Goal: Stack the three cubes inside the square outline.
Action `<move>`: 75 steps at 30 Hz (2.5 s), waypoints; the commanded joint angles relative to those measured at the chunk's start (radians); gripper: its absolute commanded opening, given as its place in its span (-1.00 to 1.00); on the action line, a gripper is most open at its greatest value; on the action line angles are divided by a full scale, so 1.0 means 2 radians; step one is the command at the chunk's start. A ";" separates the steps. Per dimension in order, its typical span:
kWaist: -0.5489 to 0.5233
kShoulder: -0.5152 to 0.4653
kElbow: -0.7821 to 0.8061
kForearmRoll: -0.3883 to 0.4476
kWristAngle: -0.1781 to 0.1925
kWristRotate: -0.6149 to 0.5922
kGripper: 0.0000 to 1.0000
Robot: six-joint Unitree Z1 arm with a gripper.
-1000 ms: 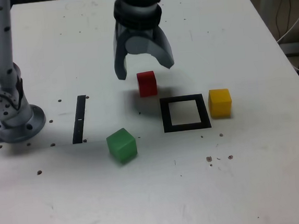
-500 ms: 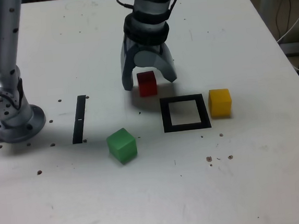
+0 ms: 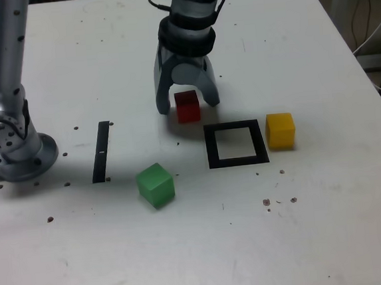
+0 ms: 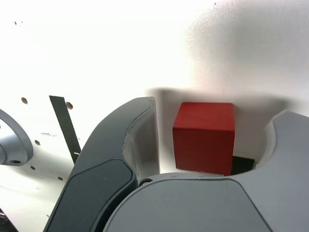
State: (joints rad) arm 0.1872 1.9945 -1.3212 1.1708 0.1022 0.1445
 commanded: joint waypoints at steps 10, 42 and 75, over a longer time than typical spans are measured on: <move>0.001 0.009 -0.005 -0.005 0.000 0.002 0.15; -0.052 -0.002 -0.085 0.066 -0.019 -0.002 -0.34; -0.138 0.040 -0.125 0.059 -0.009 -0.109 -0.34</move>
State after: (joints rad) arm -0.0832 2.0602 -1.5646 1.2926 0.0880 -0.0717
